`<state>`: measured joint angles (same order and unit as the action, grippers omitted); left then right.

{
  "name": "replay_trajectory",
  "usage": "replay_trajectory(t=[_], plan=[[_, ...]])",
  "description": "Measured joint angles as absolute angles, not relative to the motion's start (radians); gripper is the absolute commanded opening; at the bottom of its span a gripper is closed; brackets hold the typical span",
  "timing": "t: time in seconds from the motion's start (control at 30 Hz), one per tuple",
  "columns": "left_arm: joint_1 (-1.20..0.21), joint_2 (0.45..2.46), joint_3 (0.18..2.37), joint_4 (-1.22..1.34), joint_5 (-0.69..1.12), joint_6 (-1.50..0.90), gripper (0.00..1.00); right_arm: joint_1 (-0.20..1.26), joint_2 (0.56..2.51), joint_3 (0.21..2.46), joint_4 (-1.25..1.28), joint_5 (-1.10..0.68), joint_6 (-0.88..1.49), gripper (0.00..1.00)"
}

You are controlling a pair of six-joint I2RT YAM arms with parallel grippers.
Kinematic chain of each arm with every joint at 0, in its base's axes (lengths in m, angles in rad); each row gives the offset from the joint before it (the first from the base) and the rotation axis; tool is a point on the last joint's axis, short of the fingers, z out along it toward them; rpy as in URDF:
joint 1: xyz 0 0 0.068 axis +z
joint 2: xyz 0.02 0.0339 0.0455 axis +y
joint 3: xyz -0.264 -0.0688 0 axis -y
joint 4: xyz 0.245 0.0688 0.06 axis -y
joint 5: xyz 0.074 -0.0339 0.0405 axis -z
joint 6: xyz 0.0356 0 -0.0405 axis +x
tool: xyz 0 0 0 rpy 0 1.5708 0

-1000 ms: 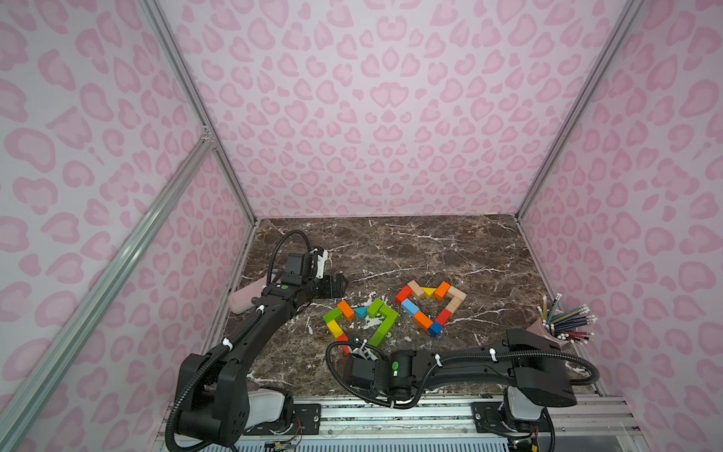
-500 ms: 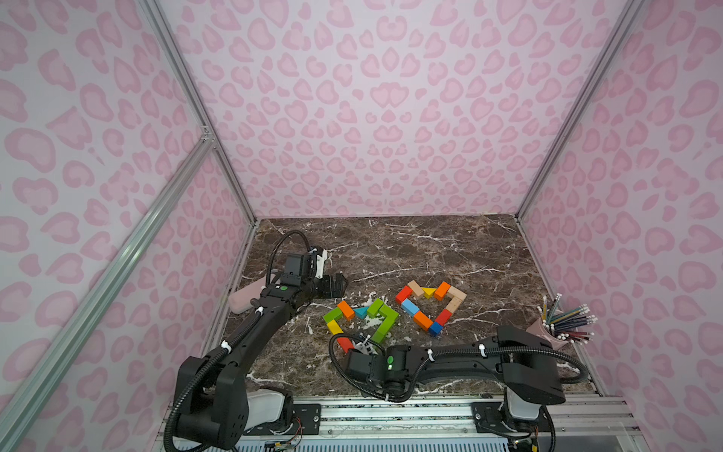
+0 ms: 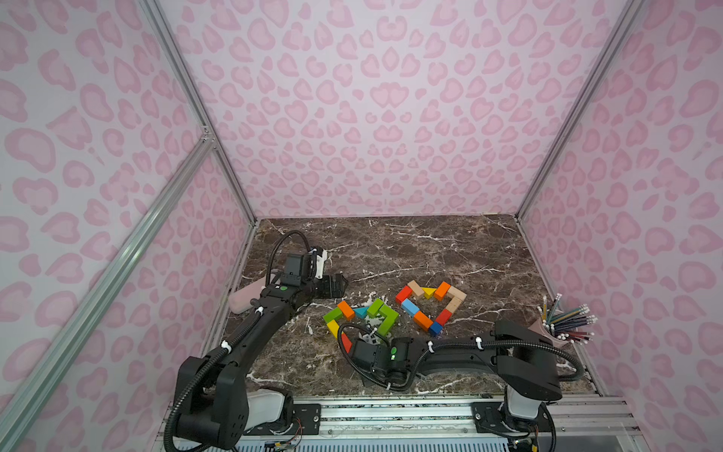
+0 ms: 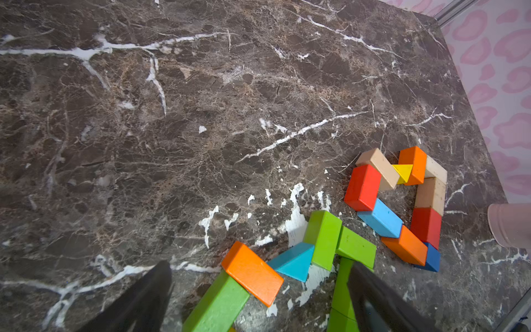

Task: Assemble a heart with building blocks
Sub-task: Assemble the building block at the center of the board.

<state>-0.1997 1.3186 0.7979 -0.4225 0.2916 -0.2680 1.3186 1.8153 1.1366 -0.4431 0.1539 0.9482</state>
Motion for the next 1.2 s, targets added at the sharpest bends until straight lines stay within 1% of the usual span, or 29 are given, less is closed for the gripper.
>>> replay_trajectory(t=[0.47, 0.53, 0.73, 0.83, 0.9, 1.03, 1.2], plan=[[-0.2, 1.319, 0.797, -0.422, 0.292, -0.271, 0.98, 1.293, 1.808, 1.124, -0.395, 0.136, 0.961, 0.25], [-0.2, 1.317, 0.797, -0.422, 0.292, -0.271, 0.98, 1.291, 1.801, 1.122, -0.397, 0.136, 0.965, 0.26], [-0.2, 1.315, 0.796, -0.422, 0.292, -0.271, 0.98, 1.3, 1.754, 1.121, -0.403, 0.14, 0.946, 0.36], [-0.2, 1.315, 0.796, -0.422, 0.295, -0.271, 0.98, 1.308, 1.732, 1.151, -0.431, 0.153, 0.892, 0.39], [-0.2, 1.315, 0.796, -0.422, 0.295, -0.271, 0.98, 1.311, 1.719, 1.161, -0.436, 0.161, 0.84, 0.39], [-0.198, 1.31, 0.795, -0.422, 0.295, -0.271, 0.98, 1.312, 1.718, 1.188, -0.482, 0.184, 0.694, 0.39], [-0.198, 1.308, 0.795, -0.422, 0.295, -0.271, 0.98, 1.315, 1.749, 1.254, -0.527, 0.221, 0.497, 0.41]])
